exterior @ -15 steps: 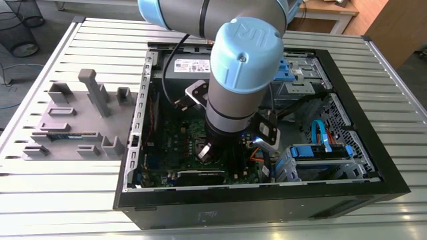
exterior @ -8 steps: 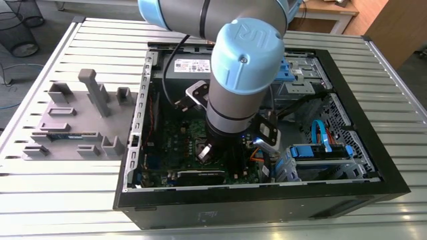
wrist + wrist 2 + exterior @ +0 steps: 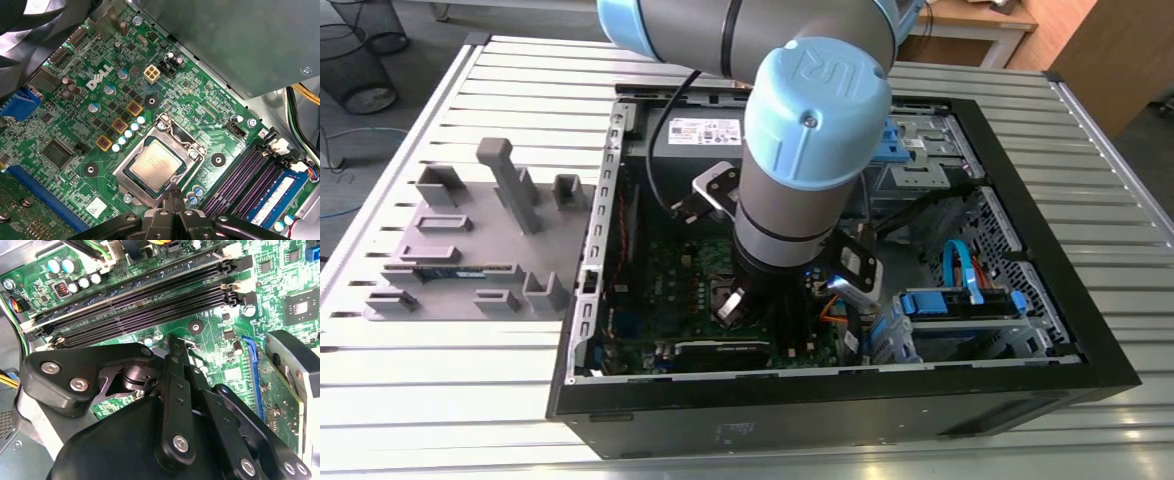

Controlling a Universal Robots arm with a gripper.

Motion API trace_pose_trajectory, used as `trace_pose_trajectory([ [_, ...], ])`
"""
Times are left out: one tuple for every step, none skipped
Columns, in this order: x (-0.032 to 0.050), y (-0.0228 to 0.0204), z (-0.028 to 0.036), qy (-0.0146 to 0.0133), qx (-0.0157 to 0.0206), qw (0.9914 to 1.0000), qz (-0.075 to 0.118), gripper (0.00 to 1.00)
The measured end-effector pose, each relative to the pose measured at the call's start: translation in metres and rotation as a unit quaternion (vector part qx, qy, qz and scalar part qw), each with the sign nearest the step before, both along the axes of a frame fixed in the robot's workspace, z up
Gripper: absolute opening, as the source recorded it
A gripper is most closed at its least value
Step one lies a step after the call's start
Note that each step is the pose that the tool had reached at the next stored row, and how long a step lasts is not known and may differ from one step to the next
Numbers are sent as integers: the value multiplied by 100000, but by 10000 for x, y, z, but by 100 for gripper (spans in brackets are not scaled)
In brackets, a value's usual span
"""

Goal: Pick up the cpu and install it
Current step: 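Install the first cpu locking lever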

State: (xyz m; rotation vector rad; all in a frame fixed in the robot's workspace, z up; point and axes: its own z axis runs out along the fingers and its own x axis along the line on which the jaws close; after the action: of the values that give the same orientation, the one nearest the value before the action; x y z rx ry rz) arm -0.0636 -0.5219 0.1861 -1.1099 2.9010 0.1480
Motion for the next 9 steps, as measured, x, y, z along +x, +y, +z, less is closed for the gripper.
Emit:
trace_pose_trajectory([
  [1,0,0,0,2,100000,3,11],
  [2,0,0,4,-1,100000,3,11],
  [4,0,0,9,1,100000,3,11],
  [7,-1,0,9,-1,100000,1,11],
  [9,-1,0,6,-1,100000,-1,11],
  [10,-1,-1,0,1,100000,-10,11],
  [11,-1,-1,-1,5,100000,-60,11],
  [12,-1,-1,0,11,100000,-248,11],
  [12,0,3,-2,18,99999,-438,11],
])
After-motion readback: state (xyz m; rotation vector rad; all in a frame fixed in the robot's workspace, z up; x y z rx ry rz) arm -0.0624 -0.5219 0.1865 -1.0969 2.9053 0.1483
